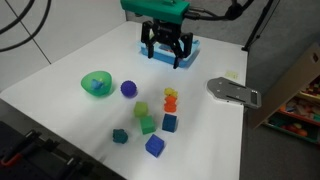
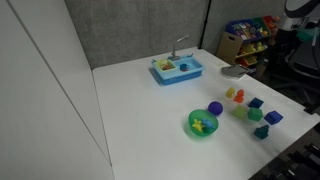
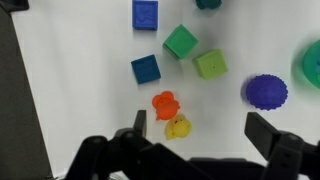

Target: Put the orange bear toy in the green bowl

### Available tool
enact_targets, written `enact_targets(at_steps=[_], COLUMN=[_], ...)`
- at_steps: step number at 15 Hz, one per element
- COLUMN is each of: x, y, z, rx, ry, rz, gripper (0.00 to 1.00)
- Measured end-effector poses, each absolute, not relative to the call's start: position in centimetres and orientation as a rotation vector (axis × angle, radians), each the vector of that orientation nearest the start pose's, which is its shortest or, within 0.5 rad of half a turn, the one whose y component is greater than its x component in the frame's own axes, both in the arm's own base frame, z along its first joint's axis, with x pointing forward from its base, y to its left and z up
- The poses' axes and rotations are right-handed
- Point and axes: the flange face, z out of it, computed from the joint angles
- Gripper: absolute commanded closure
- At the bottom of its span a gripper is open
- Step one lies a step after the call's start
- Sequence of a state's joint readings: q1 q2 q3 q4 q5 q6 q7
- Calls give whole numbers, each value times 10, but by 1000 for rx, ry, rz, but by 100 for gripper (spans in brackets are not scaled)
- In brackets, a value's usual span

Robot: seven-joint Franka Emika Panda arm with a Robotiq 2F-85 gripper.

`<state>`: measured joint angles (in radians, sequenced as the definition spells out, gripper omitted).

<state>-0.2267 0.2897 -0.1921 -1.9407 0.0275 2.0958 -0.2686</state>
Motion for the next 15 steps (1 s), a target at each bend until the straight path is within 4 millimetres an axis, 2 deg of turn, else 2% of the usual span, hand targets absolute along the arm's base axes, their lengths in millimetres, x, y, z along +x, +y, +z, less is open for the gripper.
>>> enact_targets(at_steps=[3,6,15], x=[547,549,565], y=[-236,-237,-258], z=[327,318,234], rx=[-3111,-3113,-3048], ry=[248,241,146], rz=[206,214,109], gripper=[0,0,0])
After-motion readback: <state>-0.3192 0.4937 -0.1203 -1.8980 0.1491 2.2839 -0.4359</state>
